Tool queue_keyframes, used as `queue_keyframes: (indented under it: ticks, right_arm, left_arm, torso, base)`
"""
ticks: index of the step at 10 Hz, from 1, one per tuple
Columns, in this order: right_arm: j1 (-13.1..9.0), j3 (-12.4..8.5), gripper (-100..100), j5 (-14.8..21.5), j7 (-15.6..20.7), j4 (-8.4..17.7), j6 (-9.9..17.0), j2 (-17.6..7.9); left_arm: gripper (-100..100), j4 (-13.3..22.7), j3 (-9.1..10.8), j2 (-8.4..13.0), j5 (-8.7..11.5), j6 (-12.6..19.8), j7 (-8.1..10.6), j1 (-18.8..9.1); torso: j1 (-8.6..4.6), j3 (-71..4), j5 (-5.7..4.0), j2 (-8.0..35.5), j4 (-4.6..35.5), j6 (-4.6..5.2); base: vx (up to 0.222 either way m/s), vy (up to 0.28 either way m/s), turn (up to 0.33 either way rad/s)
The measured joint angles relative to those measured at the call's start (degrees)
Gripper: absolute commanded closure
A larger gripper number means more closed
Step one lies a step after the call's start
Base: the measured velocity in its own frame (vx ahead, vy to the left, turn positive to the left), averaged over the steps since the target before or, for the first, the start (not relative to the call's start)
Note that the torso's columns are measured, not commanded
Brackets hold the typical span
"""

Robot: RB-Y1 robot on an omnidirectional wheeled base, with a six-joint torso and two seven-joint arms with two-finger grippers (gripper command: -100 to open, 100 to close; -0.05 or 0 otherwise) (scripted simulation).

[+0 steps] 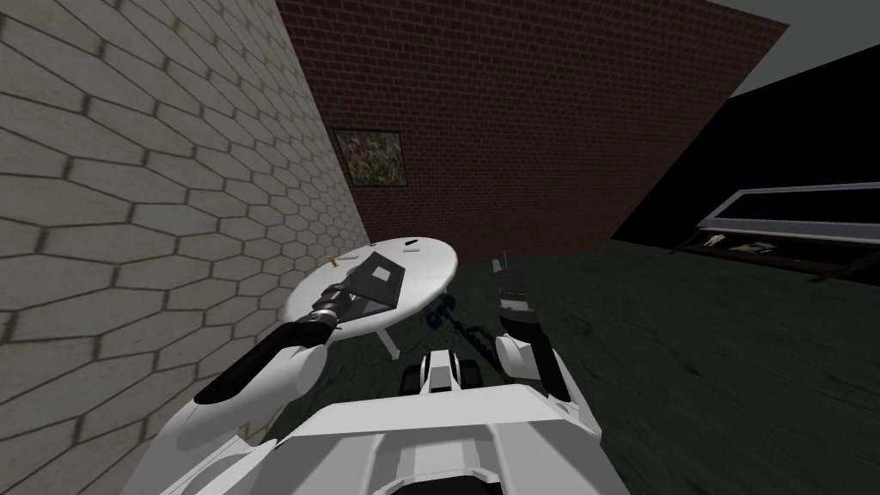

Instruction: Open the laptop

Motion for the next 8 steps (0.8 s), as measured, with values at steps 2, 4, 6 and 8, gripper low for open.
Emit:
queue_keyframes:
  ticks: [2,4,6,8]
  right_arm:
    - [0.0,0.0,0,0.0,0.0,0.0,0.0,0.0]
    - [0.0,0.0,0,0.0,0.0,0.0,0.0,0.0]
    - [0.0,0.0,0,0.0,0.0,0.0,0.0,0.0]
    - [0.0,0.01,0,0.0,0.0,0.0,0.0,0.01]
  left_arm:
    - [100,0.63,-0.08,-1.35,1.56,0.66,1.94,-0.56]
    - [100,2.06,-0.29,-2.71,2.94,0.92,3.79,-1.5]
    - [100,3.72,-0.59,-3.04,3.83,0.35,4.9,-1.97]
    - [-100,4.55,-0.12,-2.75,5.47,0.65,6.8,-2.88]
  torso:
    - [0.08,-0.01,0.02,-0.01,-0.01,0.01]
    - [0.19,-0.02,0.09,-0.05,-0.05,-0.01]
    - [0.09,0.02,0.07,0.0,-0.07,0.01]
    - [0.08,-0.05,0.06,-0.09,-0.06,0.01]
  base:
    - [-0.012,0.097,0.033]
    - [-0.011,0.07,0.007]
    - [-0.026,0.076,0.07]
    - [0.006,0.011,-0.01]
